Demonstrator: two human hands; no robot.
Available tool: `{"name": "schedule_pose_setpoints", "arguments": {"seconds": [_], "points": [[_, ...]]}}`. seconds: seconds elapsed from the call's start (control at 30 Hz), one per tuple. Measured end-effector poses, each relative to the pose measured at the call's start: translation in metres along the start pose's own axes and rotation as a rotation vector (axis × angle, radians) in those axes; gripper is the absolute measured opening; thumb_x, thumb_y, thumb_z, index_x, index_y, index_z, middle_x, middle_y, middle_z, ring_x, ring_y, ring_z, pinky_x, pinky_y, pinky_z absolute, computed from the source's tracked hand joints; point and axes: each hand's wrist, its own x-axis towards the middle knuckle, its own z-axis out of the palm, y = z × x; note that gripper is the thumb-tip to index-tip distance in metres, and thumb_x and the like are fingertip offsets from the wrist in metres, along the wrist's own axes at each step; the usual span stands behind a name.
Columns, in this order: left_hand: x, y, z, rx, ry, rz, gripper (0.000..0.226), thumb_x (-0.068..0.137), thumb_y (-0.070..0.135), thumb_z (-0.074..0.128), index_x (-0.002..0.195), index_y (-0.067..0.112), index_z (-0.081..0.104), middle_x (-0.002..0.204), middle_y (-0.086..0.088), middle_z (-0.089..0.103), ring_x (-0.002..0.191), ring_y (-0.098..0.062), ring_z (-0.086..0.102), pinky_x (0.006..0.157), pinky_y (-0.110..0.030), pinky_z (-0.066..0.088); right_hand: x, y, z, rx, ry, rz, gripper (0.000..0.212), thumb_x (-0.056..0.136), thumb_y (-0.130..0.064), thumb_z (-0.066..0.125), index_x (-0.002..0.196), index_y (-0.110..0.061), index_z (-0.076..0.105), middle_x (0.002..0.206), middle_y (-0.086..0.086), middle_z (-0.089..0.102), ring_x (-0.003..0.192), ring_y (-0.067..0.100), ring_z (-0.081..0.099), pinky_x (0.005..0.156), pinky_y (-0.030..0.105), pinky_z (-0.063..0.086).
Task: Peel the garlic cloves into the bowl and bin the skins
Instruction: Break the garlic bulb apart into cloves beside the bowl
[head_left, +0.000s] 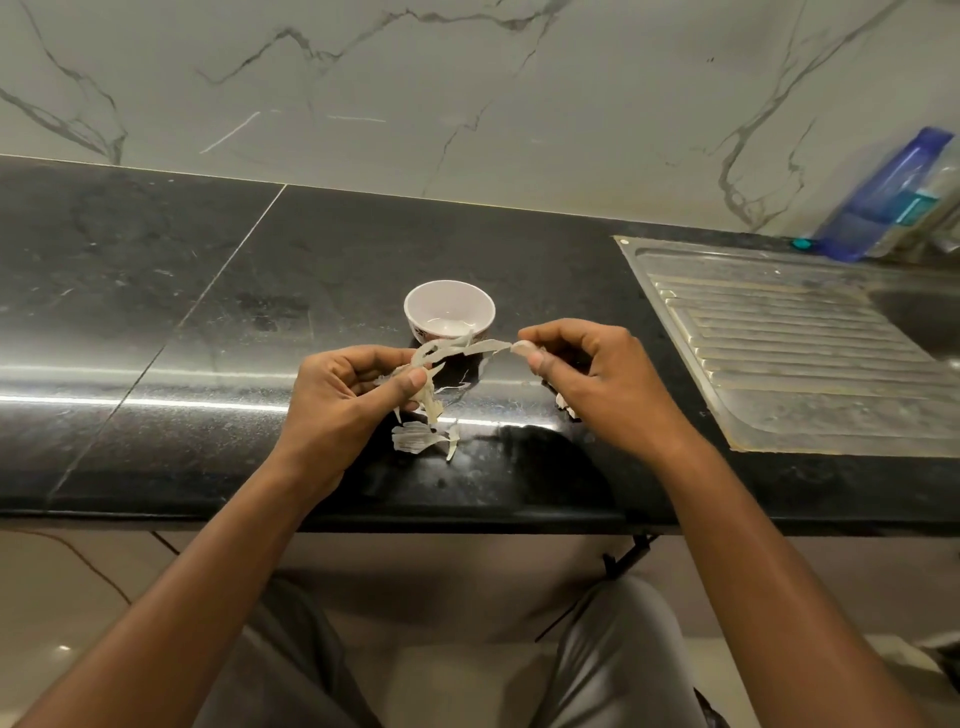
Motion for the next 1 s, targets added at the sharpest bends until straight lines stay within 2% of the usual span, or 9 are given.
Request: {"name": "schedule_pose_setpoints", "arguments": {"seconds": [0.1, 0.27, 0.37, 0.5, 0.57, 0.67, 0.77, 0.9, 1.0], "points": [[0.000, 0.000, 0.001, 0.007, 0.002, 0.003, 0.024, 0.090, 0.006, 0.076, 0.113, -0.001, 0.077, 0.102, -0.020, 0.079, 0.086, -0.038, 0.071, 0.077, -0.031, 0.065, -0.004, 0.007, -0.016, -0.010, 0.012, 0.041, 0.016, 0.099, -0.037, 0.075, 0.113, -0.031, 0.080, 0.096, -0.012, 0.079, 0.089, 0.006, 0.075, 0.078, 0.022, 0.061], [-0.001, 0.001, 0.001, 0.006, 0.003, 0.002, 0.026, 0.089, 0.007, 0.077, 0.114, 0.000, 0.077, 0.101, -0.018, 0.080, 0.083, -0.039, 0.070, 0.077, -0.031, 0.065, -0.012, 0.017, -0.031, -0.035, 0.047, 0.074, 0.015, 0.099, -0.038, 0.075, 0.111, -0.032, 0.080, 0.099, -0.017, 0.079, 0.095, 0.003, 0.074, 0.089, 0.029, 0.061], [-0.001, 0.002, 0.002, 0.000, -0.014, 0.006, 0.029, 0.089, 0.007, 0.077, 0.118, 0.003, 0.076, 0.102, -0.017, 0.079, 0.086, -0.037, 0.072, 0.079, -0.032, 0.065, -0.015, 0.017, -0.031, -0.002, 0.054, 0.080, 0.019, 0.100, -0.038, 0.074, 0.117, -0.032, 0.078, 0.101, -0.016, 0.079, 0.097, 0.004, 0.074, 0.092, 0.033, 0.062], [-0.001, 0.004, 0.003, 0.067, -0.104, 0.038, 0.039, 0.095, 0.002, 0.072, 0.131, 0.014, 0.072, 0.118, -0.009, 0.077, 0.100, -0.026, 0.073, 0.085, -0.032, 0.063, -0.016, 0.005, -0.019, 0.101, -0.002, 0.063, 0.018, 0.100, -0.033, 0.074, 0.117, -0.030, 0.079, 0.101, -0.009, 0.080, 0.096, 0.012, 0.076, 0.090, 0.037, 0.065], [0.000, 0.005, 0.004, 0.128, -0.143, 0.081, 0.038, 0.097, -0.002, 0.069, 0.131, 0.015, 0.073, 0.128, -0.003, 0.072, 0.112, -0.019, 0.070, 0.085, -0.028, 0.061, -0.015, -0.002, -0.009, 0.103, -0.038, 0.035, 0.016, 0.099, -0.033, 0.075, 0.114, -0.030, 0.080, 0.099, -0.012, 0.079, 0.095, 0.011, 0.074, 0.090, 0.034, 0.064], [0.000, 0.003, 0.004, 0.197, -0.160, 0.113, 0.029, 0.097, 0.000, 0.069, 0.122, 0.013, 0.078, 0.132, 0.002, 0.071, 0.127, -0.018, 0.066, 0.093, -0.035, 0.061, -0.013, -0.010, 0.006, 0.099, -0.091, -0.005, 0.015, 0.100, -0.031, 0.074, 0.114, -0.030, 0.080, 0.099, -0.017, 0.078, 0.096, 0.006, 0.072, 0.091, 0.026, 0.060], [-0.001, 0.001, 0.004, 0.206, -0.148, 0.114, 0.024, 0.095, 0.004, 0.073, 0.117, 0.009, 0.079, 0.127, -0.003, 0.072, 0.122, -0.022, 0.069, 0.093, -0.037, 0.062, -0.011, -0.015, 0.019, 0.111, -0.121, -0.026, 0.017, 0.101, -0.028, 0.073, 0.116, -0.027, 0.080, 0.096, -0.018, 0.077, 0.095, 0.003, 0.071, 0.086, 0.018, 0.057], [-0.002, 0.003, 0.006, 0.200, -0.123, 0.103, 0.024, 0.090, 0.008, 0.079, 0.115, 0.009, 0.080, 0.123, -0.003, 0.073, 0.115, -0.021, 0.072, 0.088, -0.035, 0.064, -0.008, -0.018, 0.030, 0.100, -0.156, -0.048, 0.019, 0.101, -0.028, 0.073, 0.119, -0.026, 0.079, 0.101, -0.017, 0.078, 0.099, 0.002, 0.072, 0.089, 0.018, 0.057], [-0.002, 0.003, 0.006, 0.210, -0.102, 0.093, 0.026, 0.087, 0.012, 0.082, 0.113, 0.009, 0.080, 0.121, -0.002, 0.074, 0.110, -0.021, 0.074, 0.087, -0.043, 0.065, -0.007, -0.020, 0.033, 0.099, -0.169, -0.061, 0.019, 0.102, -0.028, 0.072, 0.120, -0.027, 0.078, 0.103, -0.019, 0.078, 0.102, 0.001, 0.072, 0.092, 0.020, 0.057]]}}
